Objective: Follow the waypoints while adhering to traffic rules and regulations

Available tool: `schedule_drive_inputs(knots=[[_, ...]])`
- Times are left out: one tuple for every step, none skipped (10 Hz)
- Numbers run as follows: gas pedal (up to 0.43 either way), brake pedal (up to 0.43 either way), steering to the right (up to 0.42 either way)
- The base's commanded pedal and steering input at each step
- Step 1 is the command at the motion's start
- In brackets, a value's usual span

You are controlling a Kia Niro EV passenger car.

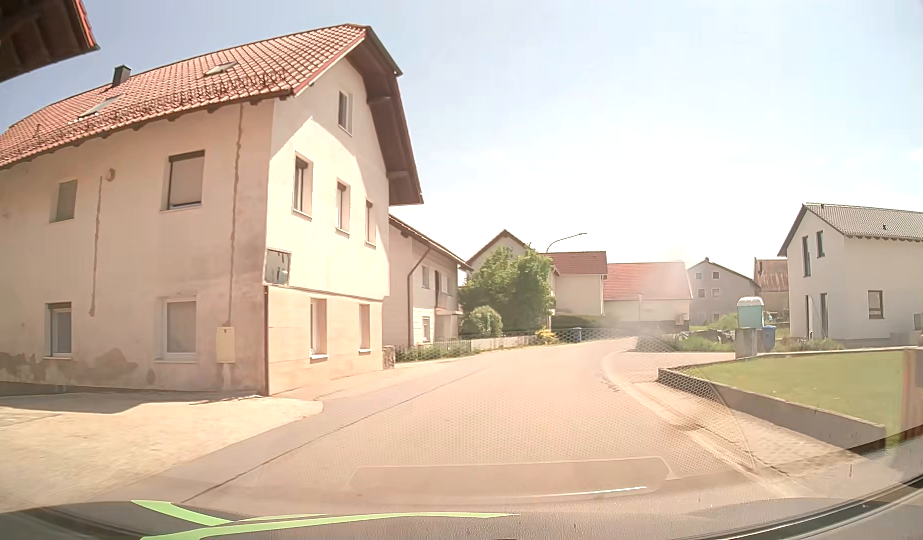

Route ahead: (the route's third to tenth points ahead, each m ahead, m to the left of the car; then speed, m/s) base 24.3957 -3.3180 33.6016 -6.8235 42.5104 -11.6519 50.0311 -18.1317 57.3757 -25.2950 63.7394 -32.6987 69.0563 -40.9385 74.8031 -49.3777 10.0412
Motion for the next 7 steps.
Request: schedule_drive_inputs(knots=[[0.067, 0.0, 0.071], [0.067, 0.0, 0.066], [0.067, 0.0, 0.063], [0.067, 0.0, 0.06], [0.067, 0.0, 0.056], [0.079, 0.0, 0.051], [0.079, 0.0, 0.047]])
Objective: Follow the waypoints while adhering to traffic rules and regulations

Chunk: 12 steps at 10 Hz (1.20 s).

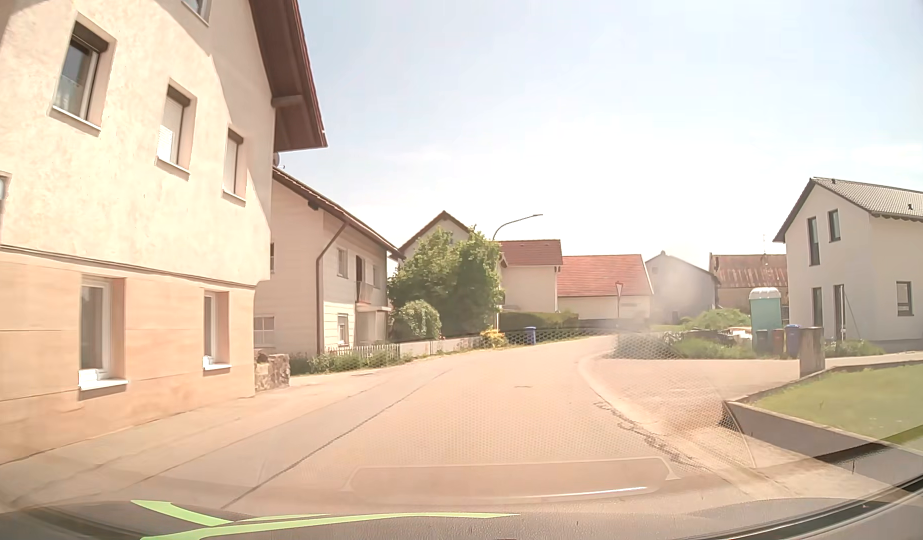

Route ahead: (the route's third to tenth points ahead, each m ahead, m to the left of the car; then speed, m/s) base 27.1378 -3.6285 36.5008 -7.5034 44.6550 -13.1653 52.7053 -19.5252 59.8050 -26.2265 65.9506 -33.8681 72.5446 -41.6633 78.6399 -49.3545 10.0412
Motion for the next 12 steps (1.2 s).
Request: schedule_drive_inputs(knots=[[0.079, 0.0, 0.043], [0.079, 0.0, 0.041], [0.087, 0.0, 0.041], [0.087, 0.0, 0.04], [0.087, 0.0, 0.039], [0.087, 0.0, 0.039], [0.087, 0.0, 0.039], [0.087, 0.0, 0.039], [0.087, 0.0, 0.039], [0.087, 0.0, 0.039], [0.087, 0.0, 0.039], [0.098, 0.0, 0.04]])
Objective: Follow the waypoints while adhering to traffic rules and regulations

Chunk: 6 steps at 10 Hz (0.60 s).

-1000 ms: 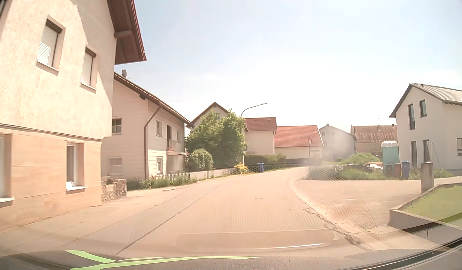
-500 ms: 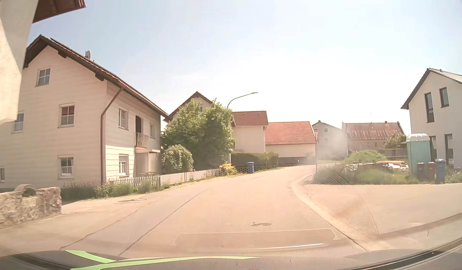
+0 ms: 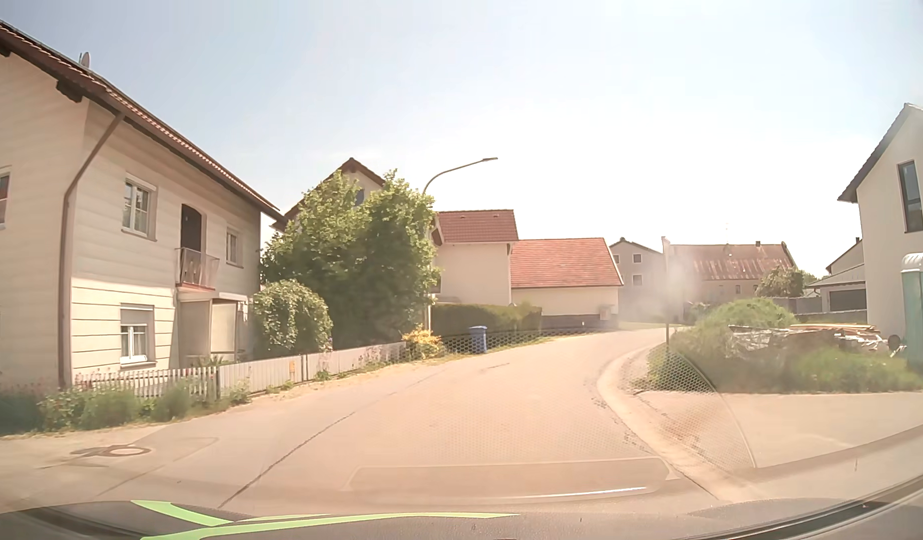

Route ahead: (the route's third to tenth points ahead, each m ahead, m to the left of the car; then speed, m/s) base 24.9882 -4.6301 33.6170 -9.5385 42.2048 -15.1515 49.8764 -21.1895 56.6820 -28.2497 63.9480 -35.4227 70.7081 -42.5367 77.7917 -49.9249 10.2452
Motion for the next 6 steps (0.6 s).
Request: schedule_drive_inputs(knots=[[0.098, 0.0, 0.043], [0.098, 0.0, 0.05], [0.098, 0.0, 0.058], [0.098, 0.0, 0.066], [0.098, 0.0, 0.073], [0.098, 0.0, 0.076]])
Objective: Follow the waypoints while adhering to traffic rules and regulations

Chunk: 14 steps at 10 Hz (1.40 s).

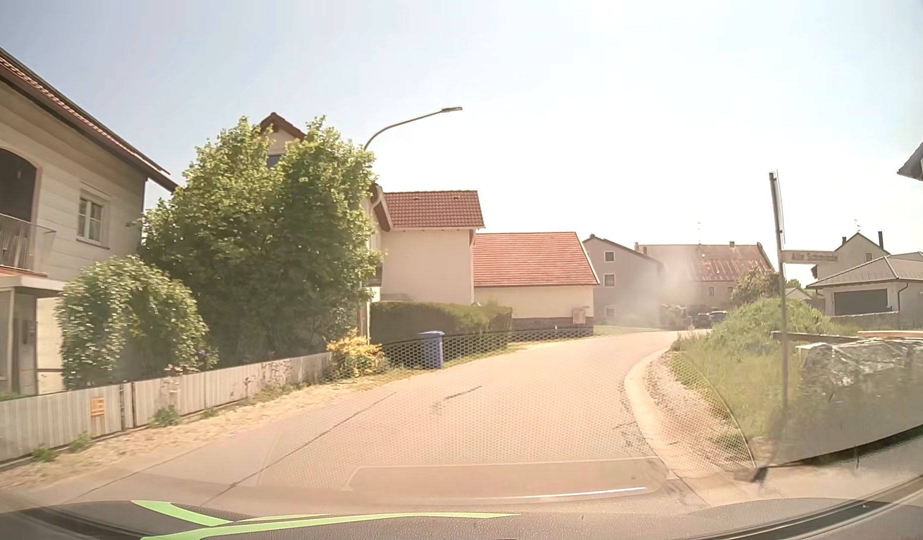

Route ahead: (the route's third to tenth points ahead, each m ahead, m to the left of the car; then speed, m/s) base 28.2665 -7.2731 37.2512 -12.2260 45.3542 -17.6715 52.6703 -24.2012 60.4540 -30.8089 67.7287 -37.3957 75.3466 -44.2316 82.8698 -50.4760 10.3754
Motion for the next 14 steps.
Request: schedule_drive_inputs(knots=[[0.098, 0.0, 0.079], [0.098, 0.0, 0.081], [0.098, 0.0, 0.083], [0.098, 0.0, 0.083], [0.098, 0.0, 0.085], [0.098, 0.0, 0.085], [0.098, 0.0, 0.085], [0.098, 0.0, 0.085], [0.098, 0.0, 0.085], [0.098, 0.0, 0.085], [0.098, 0.0, 0.084], [0.098, 0.0, 0.085], [0.098, 0.0, 0.085], [0.098, 0.0, 0.085]])
